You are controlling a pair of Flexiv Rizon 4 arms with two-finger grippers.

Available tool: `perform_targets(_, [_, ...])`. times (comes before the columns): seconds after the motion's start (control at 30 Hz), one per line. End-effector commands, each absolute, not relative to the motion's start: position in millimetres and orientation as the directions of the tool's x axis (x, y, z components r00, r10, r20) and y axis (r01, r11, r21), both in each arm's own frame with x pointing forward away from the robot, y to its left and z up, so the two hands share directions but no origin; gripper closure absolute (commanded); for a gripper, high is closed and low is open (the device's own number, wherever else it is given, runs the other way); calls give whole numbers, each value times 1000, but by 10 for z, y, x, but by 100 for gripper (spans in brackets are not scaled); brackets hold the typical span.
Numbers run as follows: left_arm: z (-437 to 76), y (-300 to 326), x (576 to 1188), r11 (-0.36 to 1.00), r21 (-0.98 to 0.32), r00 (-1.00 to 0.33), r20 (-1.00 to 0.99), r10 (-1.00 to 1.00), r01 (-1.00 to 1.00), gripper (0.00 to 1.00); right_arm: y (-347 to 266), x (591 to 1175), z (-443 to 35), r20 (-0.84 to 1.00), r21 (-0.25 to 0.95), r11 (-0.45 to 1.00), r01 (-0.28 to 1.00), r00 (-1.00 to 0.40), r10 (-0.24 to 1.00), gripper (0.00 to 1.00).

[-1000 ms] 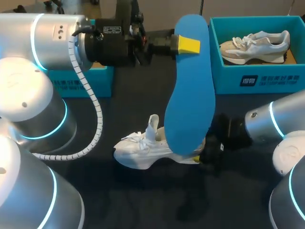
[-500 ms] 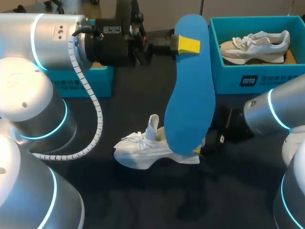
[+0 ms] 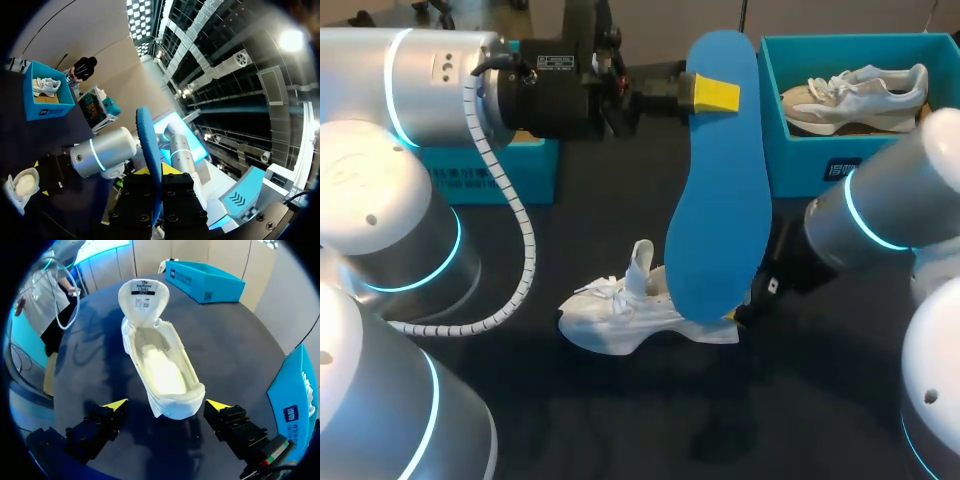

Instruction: Take the shoe out of the shoebox, open the shoe tongue, remove and reinsert the insole, then place the shoe into the shoebox

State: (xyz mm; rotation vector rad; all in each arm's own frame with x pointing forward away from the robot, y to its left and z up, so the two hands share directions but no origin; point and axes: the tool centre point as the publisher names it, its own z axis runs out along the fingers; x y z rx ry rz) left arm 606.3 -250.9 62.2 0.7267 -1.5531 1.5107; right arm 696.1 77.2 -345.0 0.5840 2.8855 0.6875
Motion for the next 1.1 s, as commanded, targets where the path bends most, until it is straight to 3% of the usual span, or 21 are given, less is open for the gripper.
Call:
perform_targets(0.03, [612, -2515, 6054, 108, -503, -488, 861, 141, -857, 100, 758, 6955, -3363, -52, 348, 872, 344, -922, 384, 0])
perform_targets(0.6, [612, -2515, 6054, 108, -503, -488, 861, 141, -857, 100, 825, 7009, -3041, -41, 188, 961, 205, -975, 217, 0])
perform_targets(1.1, [612, -2515, 6054, 108, -503, -488, 861, 141, -857, 100, 795, 7041, -3070, -19, 203, 967, 156, -986, 163, 0])
